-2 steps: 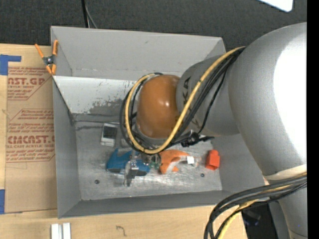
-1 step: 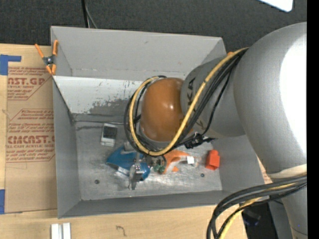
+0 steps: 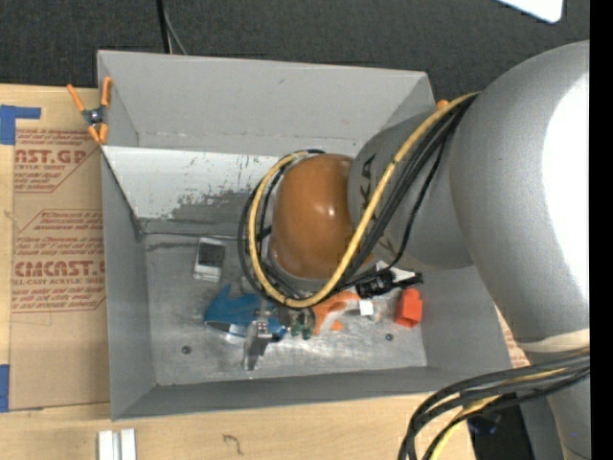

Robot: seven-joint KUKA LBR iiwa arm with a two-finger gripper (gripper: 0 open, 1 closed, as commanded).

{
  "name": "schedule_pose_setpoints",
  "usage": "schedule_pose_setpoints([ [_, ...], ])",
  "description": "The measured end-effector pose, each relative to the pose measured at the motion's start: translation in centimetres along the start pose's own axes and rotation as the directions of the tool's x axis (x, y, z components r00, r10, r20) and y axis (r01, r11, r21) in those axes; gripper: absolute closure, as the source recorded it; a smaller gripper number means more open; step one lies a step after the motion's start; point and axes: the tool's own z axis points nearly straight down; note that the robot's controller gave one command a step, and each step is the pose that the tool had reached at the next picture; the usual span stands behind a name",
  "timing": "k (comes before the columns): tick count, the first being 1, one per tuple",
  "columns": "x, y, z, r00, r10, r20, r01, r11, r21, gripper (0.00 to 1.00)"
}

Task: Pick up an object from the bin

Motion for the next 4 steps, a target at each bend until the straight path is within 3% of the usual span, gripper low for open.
schedule_pose_setpoints([
  [1,-0.54,-0.71,2.81,0.998,0.051,0.044,-0.05,0.999,-0.016,0.0],
  [2,-0.3,-0.49,2.98,0.994,0.091,0.054,-0.09,0.996,-0.021,1.0],
  [4,-0.18,-0.47,2.69,0.995,0.09,0.04,-0.09,0.996,-0.015,1.0],
])
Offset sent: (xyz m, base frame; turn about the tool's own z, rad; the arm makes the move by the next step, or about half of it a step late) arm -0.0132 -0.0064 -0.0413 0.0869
